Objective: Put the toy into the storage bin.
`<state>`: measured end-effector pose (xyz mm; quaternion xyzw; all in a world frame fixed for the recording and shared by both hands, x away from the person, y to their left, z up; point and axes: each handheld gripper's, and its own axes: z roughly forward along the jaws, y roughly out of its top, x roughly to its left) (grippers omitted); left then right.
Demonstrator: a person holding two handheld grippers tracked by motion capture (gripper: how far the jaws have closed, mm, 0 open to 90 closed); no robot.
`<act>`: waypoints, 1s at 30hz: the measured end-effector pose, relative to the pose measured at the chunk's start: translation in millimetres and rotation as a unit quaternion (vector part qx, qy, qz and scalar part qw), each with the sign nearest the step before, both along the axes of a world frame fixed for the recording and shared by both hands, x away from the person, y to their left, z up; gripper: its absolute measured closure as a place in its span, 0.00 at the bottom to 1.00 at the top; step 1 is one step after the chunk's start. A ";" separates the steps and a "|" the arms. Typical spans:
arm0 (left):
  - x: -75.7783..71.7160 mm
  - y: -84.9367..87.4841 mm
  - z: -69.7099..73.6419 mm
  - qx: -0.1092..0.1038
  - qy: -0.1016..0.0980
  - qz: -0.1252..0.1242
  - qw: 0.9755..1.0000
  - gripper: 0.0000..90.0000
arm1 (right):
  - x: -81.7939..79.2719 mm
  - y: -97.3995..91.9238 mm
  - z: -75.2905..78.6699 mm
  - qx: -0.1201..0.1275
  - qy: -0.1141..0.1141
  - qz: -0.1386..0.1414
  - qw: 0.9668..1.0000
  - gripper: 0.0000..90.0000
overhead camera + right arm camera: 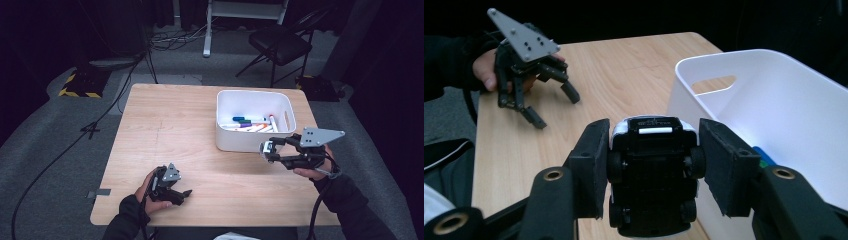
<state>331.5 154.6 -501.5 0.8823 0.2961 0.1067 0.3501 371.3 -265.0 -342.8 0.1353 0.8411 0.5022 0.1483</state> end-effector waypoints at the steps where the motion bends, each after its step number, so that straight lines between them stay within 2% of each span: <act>1: 0.0 0.0 0.0 0.000 0.000 0.000 1.000 0.17 | 1.3 0.0 2.4 0.000 -0.001 -0.002 1.000 0.54; 15: 0.1 0.0 0.0 0.000 0.000 0.000 1.000 0.17 | 25.9 -0.1 36.8 0.006 -0.017 -0.034 0.999 0.54; 19: 0.1 0.1 0.0 0.000 0.000 0.000 1.000 0.17 | 35.3 2.7 41.3 0.005 -0.015 -0.046 0.999 0.54; 22: 0.0 0.0 0.0 0.000 0.001 0.000 1.000 0.17 | 43.8 4.9 44.1 -0.005 -0.023 -0.056 0.998 0.54; 27: 0.1 0.0 0.0 0.000 0.000 0.000 1.000 0.17 | 61.6 7.8 45.7 -0.002 -0.013 -0.071 0.997 0.54; 30: 0.1 0.0 0.0 0.000 0.000 0.000 1.000 0.17 | 72.0 11.0 44.3 -0.010 -0.011 -0.076 0.997 0.54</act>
